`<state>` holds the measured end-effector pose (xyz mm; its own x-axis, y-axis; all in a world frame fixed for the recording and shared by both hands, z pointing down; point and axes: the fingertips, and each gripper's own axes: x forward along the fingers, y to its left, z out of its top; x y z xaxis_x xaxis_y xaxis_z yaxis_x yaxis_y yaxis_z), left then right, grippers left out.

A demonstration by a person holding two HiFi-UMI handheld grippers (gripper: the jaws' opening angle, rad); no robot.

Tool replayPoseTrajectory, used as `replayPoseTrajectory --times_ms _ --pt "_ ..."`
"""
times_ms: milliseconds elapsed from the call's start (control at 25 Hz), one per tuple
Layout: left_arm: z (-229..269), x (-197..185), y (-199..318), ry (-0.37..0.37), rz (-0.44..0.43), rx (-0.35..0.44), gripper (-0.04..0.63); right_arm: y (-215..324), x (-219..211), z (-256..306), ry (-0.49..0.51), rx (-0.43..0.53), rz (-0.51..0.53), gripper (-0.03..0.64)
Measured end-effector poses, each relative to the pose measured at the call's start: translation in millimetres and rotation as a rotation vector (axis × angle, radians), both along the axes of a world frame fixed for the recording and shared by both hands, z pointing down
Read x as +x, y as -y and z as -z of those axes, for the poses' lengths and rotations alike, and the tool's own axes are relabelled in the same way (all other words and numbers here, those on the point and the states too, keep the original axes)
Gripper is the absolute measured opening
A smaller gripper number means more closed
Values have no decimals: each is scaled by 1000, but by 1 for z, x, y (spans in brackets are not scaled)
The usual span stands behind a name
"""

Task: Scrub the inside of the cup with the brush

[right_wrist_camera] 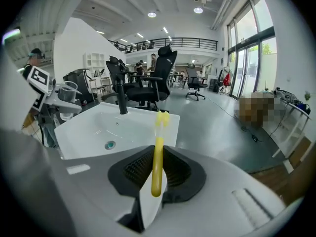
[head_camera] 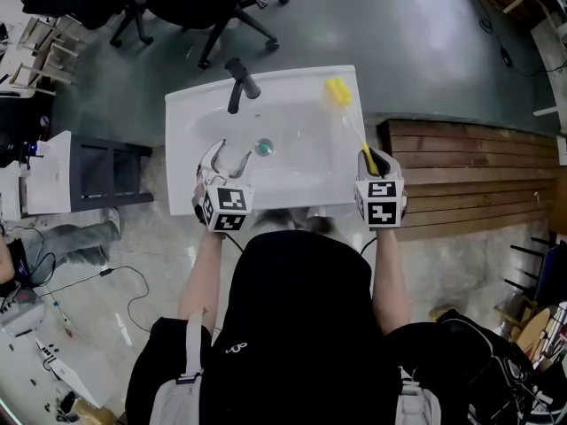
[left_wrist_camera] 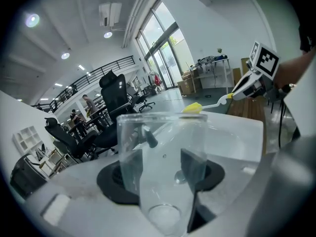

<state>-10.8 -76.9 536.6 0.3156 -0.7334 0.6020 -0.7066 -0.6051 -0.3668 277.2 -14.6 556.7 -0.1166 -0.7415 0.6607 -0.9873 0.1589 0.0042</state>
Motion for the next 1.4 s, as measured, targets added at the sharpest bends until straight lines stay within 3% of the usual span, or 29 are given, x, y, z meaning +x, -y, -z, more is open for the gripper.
replayPoseTrajectory --times_ms 720,1400 --pt "4 -14 -7 -66 93 -35 268 8 3 -43 8 -41 -123 52" --pt "2 -26 -4 -107 140 -57 268 4 -8 -79 15 -118 -143 54"
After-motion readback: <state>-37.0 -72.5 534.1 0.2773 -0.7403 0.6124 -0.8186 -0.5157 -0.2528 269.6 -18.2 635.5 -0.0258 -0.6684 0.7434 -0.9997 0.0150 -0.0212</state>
